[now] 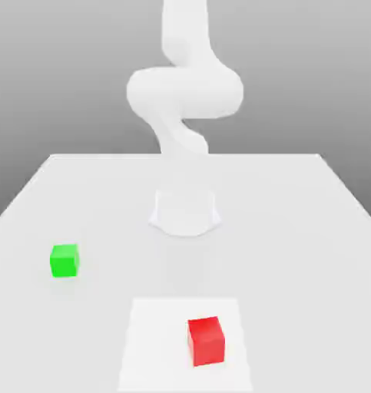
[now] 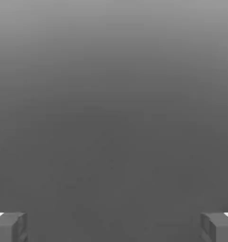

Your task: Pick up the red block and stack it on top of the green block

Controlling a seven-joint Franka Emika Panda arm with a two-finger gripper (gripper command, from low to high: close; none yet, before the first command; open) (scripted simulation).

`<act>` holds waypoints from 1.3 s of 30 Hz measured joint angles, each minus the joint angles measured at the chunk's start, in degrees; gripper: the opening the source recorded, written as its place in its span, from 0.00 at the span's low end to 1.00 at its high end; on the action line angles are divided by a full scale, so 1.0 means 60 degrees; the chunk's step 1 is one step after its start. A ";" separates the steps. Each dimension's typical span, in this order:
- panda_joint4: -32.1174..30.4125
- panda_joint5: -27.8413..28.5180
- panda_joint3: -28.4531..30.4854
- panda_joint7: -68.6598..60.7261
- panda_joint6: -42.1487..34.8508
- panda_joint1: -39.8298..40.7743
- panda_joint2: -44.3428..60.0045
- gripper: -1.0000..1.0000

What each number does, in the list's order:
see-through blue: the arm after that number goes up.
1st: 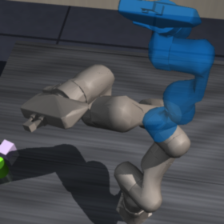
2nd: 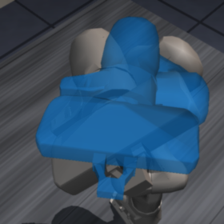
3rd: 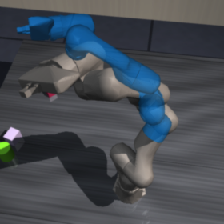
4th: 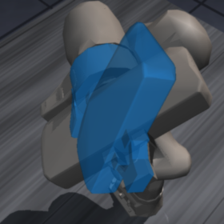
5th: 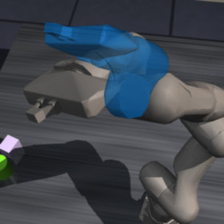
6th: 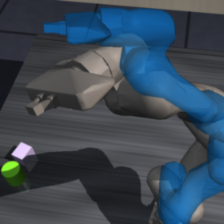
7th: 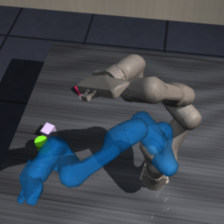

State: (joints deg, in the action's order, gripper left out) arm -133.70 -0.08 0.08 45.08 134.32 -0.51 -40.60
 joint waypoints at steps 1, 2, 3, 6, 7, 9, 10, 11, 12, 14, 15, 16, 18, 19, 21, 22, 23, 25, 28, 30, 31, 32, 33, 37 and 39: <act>-0.0137 -0.0014 -0.0005 -0.0060 0.0179 -0.0024 0.0377 0.50; -0.0269 -0.0008 0.0013 -0.0103 0.0354 -0.0076 0.0738 0.50; -0.0400 -0.0014 0.0016 -0.0156 0.0528 -0.0109 0.1091 0.50; -0.0783 -0.0031 0.0025 -0.0311 0.1035 -0.0207 0.2137 0.50; -0.0910 -0.0038 0.0023 -0.0362 0.1204 -0.0235 0.2483 0.50; -0.1163 -0.0047 0.0030 -0.0461 0.1536 -0.0302 0.3176 0.50; -0.1291 -0.0054 0.0020 -0.0512 0.1707 -0.0322 0.3522 0.50; -0.1418 -0.0059 0.0013 -0.0563 0.1876 -0.0345 0.3868 0.50; -0.1546 -0.0063 0.0006 -0.0612 0.2044 -0.0368 0.4214 0.50; -0.1800 -0.0069 -0.0015 -0.0709 0.2381 -0.0408 0.4907 0.50; -0.1927 -0.0070 -0.0032 -0.0756 0.2549 -0.0422 0.5253 0.50; -0.2054 -0.0068 -0.0047 -0.0801 0.2717 -0.0436 0.5599 0.50; -0.2308 -0.0052 -0.0076 -0.0883 0.3053 -0.0484 0.6291 0.50; -0.2434 -0.0037 -0.0088 -0.0919 0.3221 -0.0505 0.6637 0.50; -0.2688 0.0006 -0.0105 -0.0981 0.3557 -0.0536 0.7329 0.50; -0.2757 0.0025 -0.0104 -0.0998 0.3767 -0.0545 0.7675 0.50; -0.2765 0.0042 -0.0102 -0.1003 0.4019 -0.0547 0.8021 0.50; -0.2707 0.0068 -0.0095 -0.0995 0.4576 -0.0552 0.8713 0.50; -0.2578 0.0067 -0.0056 -0.0998 0.5374 -0.0591 0.9664 0.00; -0.2578 0.0069 -0.0057 -0.0996 0.5373 -0.0591 0.9664 0.00; -0.2578 0.0075 -0.0058 -0.0990 0.5372 -0.0593 0.9664 0.00; -0.2578 0.0081 -0.0059 -0.0984 0.5371 -0.0593 0.9664 0.00; -0.2578 0.0086 -0.0061 -0.0978 0.5370 -0.0594 0.9664 0.00; -0.2654 0.0064 -0.0059 -0.1001 0.4957 -0.0593 0.9172 0.00; -0.2750 0.0053 -0.0073 -0.1008 0.4404 -0.0580 0.8525 0.00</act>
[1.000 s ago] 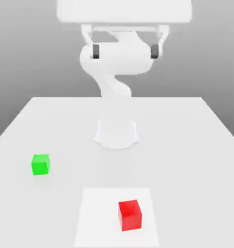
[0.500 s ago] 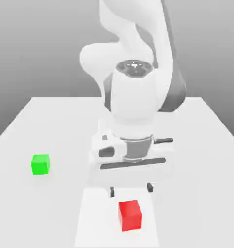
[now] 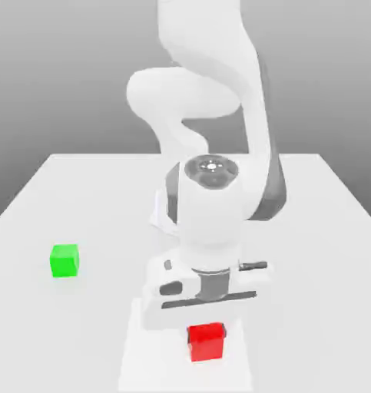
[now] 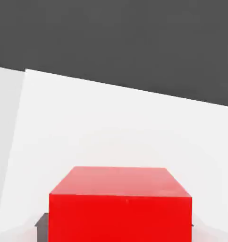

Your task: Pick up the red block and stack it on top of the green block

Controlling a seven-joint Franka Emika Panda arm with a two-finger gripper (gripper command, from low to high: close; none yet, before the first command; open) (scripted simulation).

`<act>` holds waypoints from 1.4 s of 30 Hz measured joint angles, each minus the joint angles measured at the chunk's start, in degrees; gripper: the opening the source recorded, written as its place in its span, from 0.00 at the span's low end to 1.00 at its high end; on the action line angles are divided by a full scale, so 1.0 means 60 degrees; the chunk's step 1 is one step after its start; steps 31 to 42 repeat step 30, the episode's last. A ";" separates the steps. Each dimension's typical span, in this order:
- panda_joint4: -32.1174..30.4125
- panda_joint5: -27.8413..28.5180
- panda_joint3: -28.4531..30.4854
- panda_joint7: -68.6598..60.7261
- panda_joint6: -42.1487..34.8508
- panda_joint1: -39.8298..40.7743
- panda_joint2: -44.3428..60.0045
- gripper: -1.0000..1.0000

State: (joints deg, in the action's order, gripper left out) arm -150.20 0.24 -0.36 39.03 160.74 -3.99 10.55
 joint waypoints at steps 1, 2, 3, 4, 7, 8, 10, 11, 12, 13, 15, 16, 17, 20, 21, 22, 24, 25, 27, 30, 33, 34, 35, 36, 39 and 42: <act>-0.0050 -0.0009 -0.0009 -0.0006 -0.0288 0.0007 -0.0339 0.00; -0.0144 0.0050 0.0105 0.0092 -0.0508 0.0091 -0.0655 0.00; -0.0303 0.0217 0.0387 0.0354 -0.0618 0.0400 -0.0936 0.00; -0.0475 0.0408 0.0652 0.0652 -0.0706 0.0975 -0.1209 0.00; -0.1031 0.1001 0.1180 0.1605 -0.0906 0.2540 -0.2000 0.00; -0.1222 0.1162 0.1329 0.1902 -0.0962 0.2937 -0.2257 0.00; -0.1607 0.1438 0.1676 0.2468 -0.1065 0.3587 -0.2763 0.00; -0.1802 0.1571 0.1917 0.2743 -0.1110 0.3898 -0.3012 0.00; -0.1997 0.1687 0.2135 0.3013 -0.1156 0.4272 -0.3256 0.00; -0.2194 0.1787 0.2348 0.3273 -0.1198 0.4666 -0.3496 0.00; -0.2591 0.1942 0.2756 0.3762 -0.1271 0.5479 -0.3962 0.00; -0.2791 0.1999 0.2957 0.3992 -0.1299 0.5880 -0.4184 0.00; -0.2997 0.2048 0.3161 0.4223 -0.1331 0.6288 -0.4413 0.00; -0.3167 0.1791 0.3504 0.4251 -0.0835 0.6460 -0.4079 0.00; -0.3169 0.1638 0.3579 0.4161 -0.0578 0.6382 -0.3823 0.00; -0.3166 0.1460 0.3643 0.4048 -0.0301 0.6289 -0.3540 0.00; -0.3157 0.1036 0.3728 0.3770 0.0291 0.6103 -0.2928 0.00; -0.3154 0.0754 0.3750 0.3576 0.0598 0.6010 -0.2606 0.00; -0.3152 0.0043 0.3687 0.3091 0.1225 0.5842 -0.1942 1.00; -0.3152 0.0043 0.3688 0.3091 0.1225 0.5773 -0.1942 1.00; -0.3152 0.0043 0.3688 0.3091 0.1225 0.5773 -0.1942 1.00; -0.3152 0.0043 0.3688 0.3091 0.1225 0.5773 -0.1942 1.00; -0.3152 0.0043 0.3688 0.3091 0.1225 0.5773 -0.1942 1.00; -0.3152 0.0043 0.3688 0.3091 0.1225 0.5773 -0.1942 1.00; -0.3152 0.0043 0.3688 0.3091 0.1225 0.5773 -0.1942 1.00; -0.3152 0.0043 0.3688 0.3091 0.1225 0.5773 -0.1942 1.00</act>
